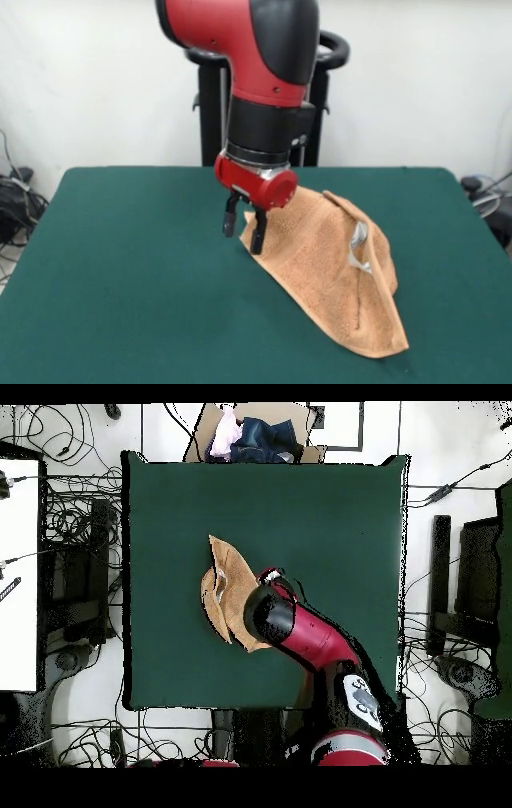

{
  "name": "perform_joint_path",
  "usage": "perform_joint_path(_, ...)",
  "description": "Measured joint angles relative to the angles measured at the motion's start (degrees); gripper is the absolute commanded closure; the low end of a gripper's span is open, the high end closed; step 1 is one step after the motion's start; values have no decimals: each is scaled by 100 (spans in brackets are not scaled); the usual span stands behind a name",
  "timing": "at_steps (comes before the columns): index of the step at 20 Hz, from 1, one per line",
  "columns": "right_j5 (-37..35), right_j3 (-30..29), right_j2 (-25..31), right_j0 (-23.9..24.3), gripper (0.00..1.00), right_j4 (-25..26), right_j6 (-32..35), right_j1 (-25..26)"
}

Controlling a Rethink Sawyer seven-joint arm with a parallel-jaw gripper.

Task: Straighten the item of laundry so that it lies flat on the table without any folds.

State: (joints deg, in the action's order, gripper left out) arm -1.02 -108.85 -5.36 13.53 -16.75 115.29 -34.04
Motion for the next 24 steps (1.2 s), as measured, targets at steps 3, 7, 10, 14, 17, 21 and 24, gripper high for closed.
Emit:
perform_joint_path(3,171,-36,40,92,0,244,0,125)
perform_joint_path(7,278,-41,137,171,0,473,0,252)
perform_joint_path(10,335,-41,310,307,0,723,0,368)
perform_joint_path(14,382,-42,499,465,0,960,0,531)
perform_joint_path(17,399,-69,590,502,0,1069,0,579)
perform_joint_path(21,403,-176,750,586,0,1228,0,563)
perform_joint_path(24,403,-331,915,739,0,1372,0,512)
